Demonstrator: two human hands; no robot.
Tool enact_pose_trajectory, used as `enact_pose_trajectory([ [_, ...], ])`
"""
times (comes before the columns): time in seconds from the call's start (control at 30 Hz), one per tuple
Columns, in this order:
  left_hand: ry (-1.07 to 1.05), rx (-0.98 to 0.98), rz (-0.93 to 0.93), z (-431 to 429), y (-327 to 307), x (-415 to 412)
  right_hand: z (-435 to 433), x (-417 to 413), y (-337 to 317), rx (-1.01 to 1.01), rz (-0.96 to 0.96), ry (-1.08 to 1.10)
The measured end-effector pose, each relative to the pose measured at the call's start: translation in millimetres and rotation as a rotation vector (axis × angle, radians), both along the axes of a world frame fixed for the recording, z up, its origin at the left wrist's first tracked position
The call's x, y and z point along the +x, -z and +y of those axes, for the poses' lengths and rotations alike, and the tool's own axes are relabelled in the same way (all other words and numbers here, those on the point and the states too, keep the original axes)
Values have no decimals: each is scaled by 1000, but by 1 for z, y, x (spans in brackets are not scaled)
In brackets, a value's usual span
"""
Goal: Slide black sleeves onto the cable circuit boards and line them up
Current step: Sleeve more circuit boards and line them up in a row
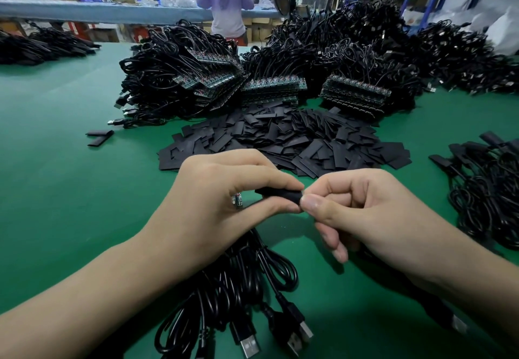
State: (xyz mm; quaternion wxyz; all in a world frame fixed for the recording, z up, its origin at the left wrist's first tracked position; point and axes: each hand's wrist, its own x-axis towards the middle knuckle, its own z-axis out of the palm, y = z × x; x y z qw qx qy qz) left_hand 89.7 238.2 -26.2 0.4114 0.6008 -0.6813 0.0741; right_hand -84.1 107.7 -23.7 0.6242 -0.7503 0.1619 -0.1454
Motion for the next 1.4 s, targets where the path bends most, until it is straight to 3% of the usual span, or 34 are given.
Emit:
enact_pose_trajectory([
  [0.33,-33,-16,36,-1,2,3,-2,-1,0,-143,-27,86],
  [0.73,-3,44,34,-2,2,3,0,-2,2,-126,16,76],
  [0.93,-186,-96,96,0,-3,-2,2,0,4,-88,-23,74],
  [1.1,-231,-88,157,0,-4,-5,4,2,5,-92,-66,107],
  [1.4,-217,-43,63,-1,-3,-6,6,2,7,-132,-41,149],
])
